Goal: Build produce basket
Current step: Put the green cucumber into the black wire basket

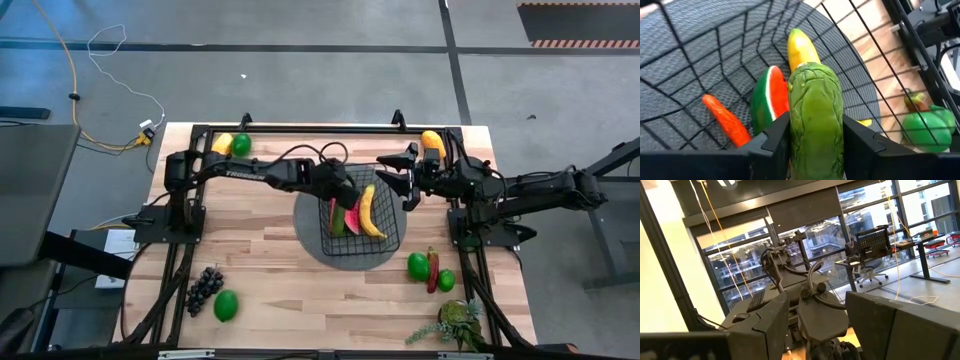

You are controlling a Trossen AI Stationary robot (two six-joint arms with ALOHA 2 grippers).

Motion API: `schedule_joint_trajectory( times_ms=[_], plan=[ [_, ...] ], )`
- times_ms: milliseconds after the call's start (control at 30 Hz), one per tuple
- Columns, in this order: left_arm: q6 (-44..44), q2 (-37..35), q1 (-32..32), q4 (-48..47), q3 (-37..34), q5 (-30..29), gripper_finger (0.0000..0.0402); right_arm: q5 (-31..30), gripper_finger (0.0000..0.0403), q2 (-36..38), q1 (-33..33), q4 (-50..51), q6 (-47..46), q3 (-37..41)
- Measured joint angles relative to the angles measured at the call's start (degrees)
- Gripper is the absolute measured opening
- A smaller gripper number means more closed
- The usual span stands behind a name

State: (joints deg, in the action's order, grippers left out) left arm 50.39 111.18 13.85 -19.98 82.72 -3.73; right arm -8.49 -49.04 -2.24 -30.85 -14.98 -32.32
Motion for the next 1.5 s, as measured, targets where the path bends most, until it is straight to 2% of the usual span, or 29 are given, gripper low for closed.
schedule_joint_trajectory(
  times_ms=[533,900,1167,1300,1500],
  plan=[
    [-1.09,0.0,0.0,0.19,-0.01,-0.85,0.0127,0.0,0.0178,0.0,0.0,0.15,0.02,0.0],
    [-1.09,-0.07,0.03,0.25,-0.01,-1.66,0.0166,0.0,0.0178,0.0,0.0,0.17,0.02,0.0],
    [-1.09,-0.12,0.39,0.95,-0.02,-2.09,0.017,0.02,0.0178,-0.02,0.0,0.2,0.04,0.0],
    [-1.09,-1.23,2.1,3.94,-0.05,0.37,0.017,0.02,0.0178,-0.02,0.0,0.17,0.04,0.0],
    [-4.66,-6.83,5.37,8.35,-0.11,4.79,0.017,0.03,0.0178,-0.02,-0.01,-0.71,-0.4,0.04]
  ],
)
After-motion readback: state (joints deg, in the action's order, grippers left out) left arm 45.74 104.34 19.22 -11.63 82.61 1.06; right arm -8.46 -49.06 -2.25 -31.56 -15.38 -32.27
